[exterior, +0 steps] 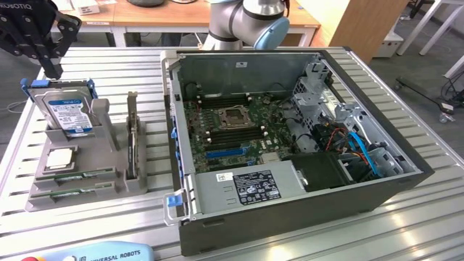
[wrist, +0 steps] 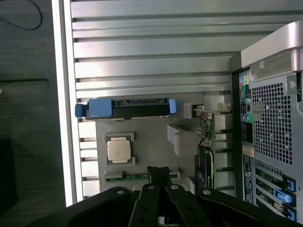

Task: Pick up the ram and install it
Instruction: 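Reach for the ram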

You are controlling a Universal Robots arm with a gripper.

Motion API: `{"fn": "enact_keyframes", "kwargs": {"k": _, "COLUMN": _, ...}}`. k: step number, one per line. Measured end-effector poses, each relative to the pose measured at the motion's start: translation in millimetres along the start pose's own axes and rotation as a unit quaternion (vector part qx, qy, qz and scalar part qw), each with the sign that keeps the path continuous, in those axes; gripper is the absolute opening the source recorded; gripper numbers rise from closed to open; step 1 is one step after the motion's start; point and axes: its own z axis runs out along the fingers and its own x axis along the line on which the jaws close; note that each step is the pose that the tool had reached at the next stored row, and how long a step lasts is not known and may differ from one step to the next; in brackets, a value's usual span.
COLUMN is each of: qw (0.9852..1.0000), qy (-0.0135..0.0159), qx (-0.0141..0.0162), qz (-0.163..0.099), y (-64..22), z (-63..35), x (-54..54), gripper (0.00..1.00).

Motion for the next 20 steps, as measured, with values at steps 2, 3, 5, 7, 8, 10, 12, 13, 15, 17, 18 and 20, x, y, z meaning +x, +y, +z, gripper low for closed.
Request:
{"fn": "enact_keyframes", "kwargs": {"k": 2, "qw": 1.0, "qy": 0.0, "qx": 0.0, "qz": 0.0, "y": 0.0, "z": 0.0, "x": 0.0, "gripper": 0.1}}
{"fn": "enact_keyframes", "kwargs": {"k": 3, "qw": 1.0, "qy": 0.0, "qx": 0.0, "qz": 0.0, "y": 0.0, "z": 0.0, "x": 0.1, "gripper": 0.1}}
{"fn": "enact_keyframes", "kwargs": {"k": 5, "qw": 1.0, "qy": 0.0, "qx": 0.0, "qz": 0.0, "y": -0.4, "z": 0.0, "x": 0.2, "gripper": 0.1}}
{"fn": "enact_keyframes", "kwargs": {"k": 7, "qw": 1.0, "qy": 0.0, "qx": 0.0, "qz": 0.0, "y": -2.9, "z": -0.1, "x": 0.0, "gripper": 0.1}}
{"fn": "enact_keyframes", "kwargs": {"k": 8, "qw": 1.0, "qy": 0.0, "qx": 0.0, "qz": 0.0, "y": -4.6, "z": -0.2, "x": -0.2, "gripper": 0.1}}
{"fn": "enact_keyframes", "kwargs": {"k": 10, "qw": 1.0, "qy": 0.0, "qx": 0.0, "qz": 0.0, "y": -8.3, "z": -0.3, "x": -0.4, "gripper": 0.1}}
{"fn": "enact_keyframes", "kwargs": {"k": 12, "qw": 1.0, "qy": 0.0, "qx": 0.0, "qz": 0.0, "y": -12.1, "z": -0.5, "x": -0.7, "gripper": 0.1}}
{"fn": "enact_keyframes", "kwargs": {"k": 13, "qw": 1.0, "qy": 0.0, "qx": 0.0, "qz": 0.0, "y": -14.2, "z": -0.6, "x": -0.9, "gripper": 0.1}}
{"fn": "enact_keyframes", "kwargs": {"k": 15, "qw": 1.0, "qy": 0.0, "qx": 0.0, "qz": 0.0, "y": -17.9, "z": -0.8, "x": -1.1, "gripper": 0.1}}
{"fn": "enact_keyframes", "kwargs": {"k": 17, "qw": 1.0, "qy": 0.0, "qx": 0.0, "qz": 0.0, "y": -21.6, "z": -0.9, "x": -1.4, "gripper": 0.1}}
{"fn": "enact_keyframes", "kwargs": {"k": 18, "qw": 1.0, "qy": 0.0, "qx": 0.0, "qz": 0.0, "y": -23.4, "z": -1.0, "x": -1.6, "gripper": 0.1}}
{"fn": "enact_keyframes", "kwargs": {"k": 20, "qw": 1.0, "qy": 0.0, "qx": 0.0, "qz": 0.0, "y": -27.1, "z": -1.2, "x": -1.9, "gripper": 0.1}}
